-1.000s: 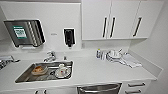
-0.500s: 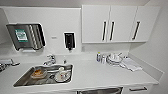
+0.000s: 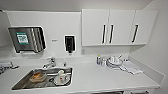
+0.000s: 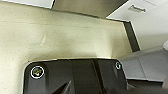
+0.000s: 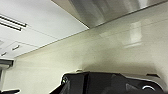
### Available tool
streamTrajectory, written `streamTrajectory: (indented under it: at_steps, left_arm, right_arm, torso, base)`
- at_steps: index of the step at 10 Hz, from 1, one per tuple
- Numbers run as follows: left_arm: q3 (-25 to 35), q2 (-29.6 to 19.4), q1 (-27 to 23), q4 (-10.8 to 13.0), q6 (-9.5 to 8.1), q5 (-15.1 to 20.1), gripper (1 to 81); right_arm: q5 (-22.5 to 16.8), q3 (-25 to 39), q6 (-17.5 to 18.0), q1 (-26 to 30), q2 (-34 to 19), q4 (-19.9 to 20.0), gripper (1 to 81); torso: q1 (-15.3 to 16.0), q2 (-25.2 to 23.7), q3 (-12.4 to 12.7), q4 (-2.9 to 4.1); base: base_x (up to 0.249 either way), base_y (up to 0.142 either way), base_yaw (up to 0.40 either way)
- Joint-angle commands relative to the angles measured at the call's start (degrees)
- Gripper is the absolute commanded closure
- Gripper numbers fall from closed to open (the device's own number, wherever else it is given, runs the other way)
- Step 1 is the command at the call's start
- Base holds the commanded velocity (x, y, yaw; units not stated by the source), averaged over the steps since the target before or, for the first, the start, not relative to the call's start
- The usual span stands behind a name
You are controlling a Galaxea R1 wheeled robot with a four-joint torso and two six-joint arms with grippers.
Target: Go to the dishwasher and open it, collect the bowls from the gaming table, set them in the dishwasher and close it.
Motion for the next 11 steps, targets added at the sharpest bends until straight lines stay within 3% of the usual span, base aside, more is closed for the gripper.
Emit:
streamTrajectory:
  at_steps: [1, 2, 3, 6, 11]
  left_arm:
    - [2.3, -2.0, -3.2, 0.3, 0.18, 2.2, 1.0]
    - [2.6, -2.3, -3.2, 0.3, 0.18, 2.2, 1.0]
    - [2.6, -2.3, -3.1, 0.3, 0.18, 2.2, 1.0]
    - [4.2, -3.9, -3.0, 0.3, 0.18, 1.5, 1.0]
    - [13.8, -12.2, -2.6, 0.3, 0.18, -1.2, 1.0]
  right_arm:
    - [-2.5, 4.3, 0.7, 6.2, -4.2, 0.9, 1.0]
    - [-2.5, 4.8, 0.8, 6.3, -4.6, 0.9, 1.0]
    - [-2.5, 5.1, 0.8, 6.5, -4.9, 1.1, 1.0]
    - [-2.5, 6.4, 0.8, 7.1, -5.6, 1.5, 1.0]
    - [-2.5, 6.2, 0.8, 7.0, -5.6, 1.4, 1.0]
  torso:
    - [3.6, -5.6, -5.3, 0.00]
    - [4.5, -7.1, -6.1, 0.00]
    - [5.5, -8.6, -2.5, 0.00]
    - [8.2, -13.1, -4.6, 0.00]
    - [14.4, -23.0, -4.7, 0.00]
  base:
    - [0.000, 0.000, 0.000]
    - [0.000, 0.000, 0.000]
    - [0.000, 0.000, 0.000]
    - [0.000, 0.000, 0.000]
    - [0.000, 0.000, 0.000]
